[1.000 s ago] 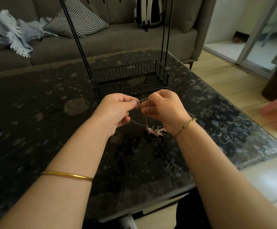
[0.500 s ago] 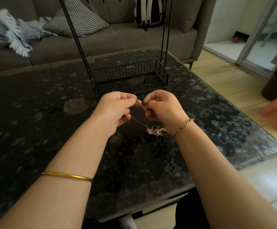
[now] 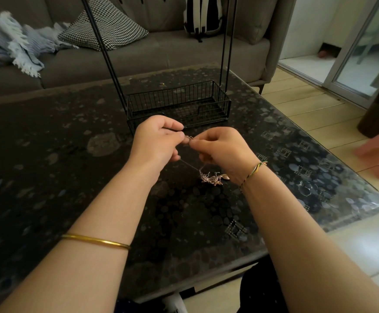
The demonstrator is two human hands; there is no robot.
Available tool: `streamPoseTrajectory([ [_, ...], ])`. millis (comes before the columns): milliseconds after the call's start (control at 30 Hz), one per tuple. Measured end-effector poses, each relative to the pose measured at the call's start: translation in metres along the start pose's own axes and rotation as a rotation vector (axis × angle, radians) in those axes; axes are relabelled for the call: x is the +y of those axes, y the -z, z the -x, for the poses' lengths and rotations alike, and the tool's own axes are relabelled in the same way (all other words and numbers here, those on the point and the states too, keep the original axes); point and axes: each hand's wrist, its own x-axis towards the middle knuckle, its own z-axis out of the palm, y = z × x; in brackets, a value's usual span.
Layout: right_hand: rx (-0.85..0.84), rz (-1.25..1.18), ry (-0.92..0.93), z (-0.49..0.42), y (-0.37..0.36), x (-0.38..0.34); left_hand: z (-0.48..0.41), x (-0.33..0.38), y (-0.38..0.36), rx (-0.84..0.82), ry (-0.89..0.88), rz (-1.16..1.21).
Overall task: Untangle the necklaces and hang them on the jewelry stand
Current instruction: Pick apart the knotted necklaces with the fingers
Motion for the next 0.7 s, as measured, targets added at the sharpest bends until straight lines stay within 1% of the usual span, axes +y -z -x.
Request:
streamPoseTrajectory([
  [133, -0.016, -0.063, -0.026, -0.0015, 0.0023, -0.0003, -0.0006, -0.0003, 0.0010, 0.019, -0.011, -0.015],
  [300, 0.025, -0.025, -0.060, -0.0037, 0.0033, 0.0016, -0.0008, -0.0014, 0.0019, 0.037, -0.018, -0.034],
  [467, 0.011, -0.103, -0.124, -0.0046, 0.0060, 0.0018, -0.0012, -0.0021, 0.0029, 0.053, -0.007, -0.043],
  [600, -0.006, -0.168, -0.155, -0.0044, 0.0076, 0.0000, -0.0032, -0.0046, 0.0038, 0.085, -0.019, -0.111],
  [700, -0.001, -0.170, -0.168, -0.0041, 0.0093, 0.0001, -0.0042, -0.0072, 0.0052, 0.110, -0.024, -0.223],
])
